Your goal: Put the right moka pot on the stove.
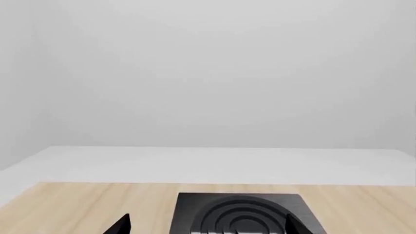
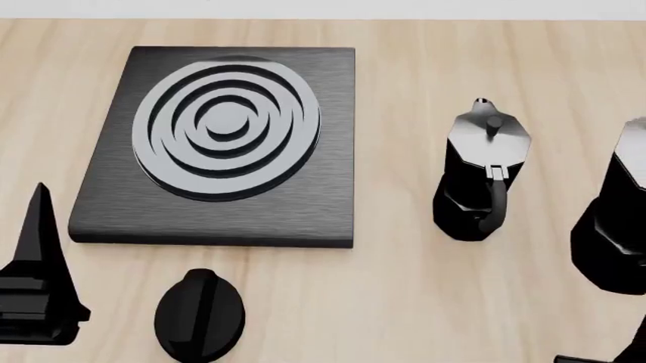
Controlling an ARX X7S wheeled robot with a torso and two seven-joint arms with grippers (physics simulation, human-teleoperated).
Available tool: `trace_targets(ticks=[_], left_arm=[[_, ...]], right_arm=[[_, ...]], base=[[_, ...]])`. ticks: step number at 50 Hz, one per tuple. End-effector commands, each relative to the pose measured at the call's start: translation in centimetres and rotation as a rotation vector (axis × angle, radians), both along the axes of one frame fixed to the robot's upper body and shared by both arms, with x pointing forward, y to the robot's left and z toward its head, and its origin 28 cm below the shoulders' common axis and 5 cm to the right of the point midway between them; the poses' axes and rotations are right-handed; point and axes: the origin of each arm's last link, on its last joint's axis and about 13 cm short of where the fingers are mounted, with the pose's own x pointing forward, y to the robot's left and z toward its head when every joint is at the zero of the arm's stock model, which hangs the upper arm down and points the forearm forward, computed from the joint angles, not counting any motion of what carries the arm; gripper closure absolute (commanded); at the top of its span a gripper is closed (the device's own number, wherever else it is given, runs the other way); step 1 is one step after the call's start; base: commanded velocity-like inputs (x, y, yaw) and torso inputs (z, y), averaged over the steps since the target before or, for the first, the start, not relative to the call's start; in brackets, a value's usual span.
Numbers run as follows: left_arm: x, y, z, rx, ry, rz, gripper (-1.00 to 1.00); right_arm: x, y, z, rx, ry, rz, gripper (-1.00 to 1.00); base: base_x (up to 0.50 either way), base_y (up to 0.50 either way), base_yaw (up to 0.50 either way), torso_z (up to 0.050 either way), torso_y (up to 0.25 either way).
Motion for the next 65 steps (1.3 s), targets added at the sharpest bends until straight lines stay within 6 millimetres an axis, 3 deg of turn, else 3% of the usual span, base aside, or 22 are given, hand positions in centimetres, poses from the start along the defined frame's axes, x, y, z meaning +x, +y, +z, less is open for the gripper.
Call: trace_targets(ticks=[1, 18, 33, 46, 65], left_arm=[[0.0, 0.0, 0.0, 0.001, -0.001, -0.003, -1.00], [0.0, 0.0, -0.1, 0.006, -0.003, 0.000, -1.00], [0.0, 0.0, -0.1, 0.010, -0.002, 0.006, -1.00], [0.0, 0.0, -0.1, 0.006, -0.005, 0.005, -1.00], [-0.2, 0.0, -0.1, 0.016, -0.017, 0.002, -1.00]], right_arm=[[-2.1, 1.4, 0.6, -0.039, -0.070, 0.045, 1.00], [-4.1, 3.4, 0.6, -0.040, -0.084, 0.189, 1.00], [-3.9, 5.5, 0.1, -0.082, -0.054, 0.318, 1.00], [-3.0, 7.4, -0.3, -0.132, -0.027, 0.427, 1.00], [0.3, 9.3, 0.4, -0.149, -0.013, 0.503, 1.00]], base=[[0.00, 0.00, 0.00, 0.000, 0.000], [0.00, 0.00, 0.00, 0.000, 0.001], [0.00, 0.00, 0.00, 0.000, 0.001], [0.00, 0.00, 0.00, 0.000, 0.001], [0.00, 0.00, 0.00, 0.001, 0.001]])
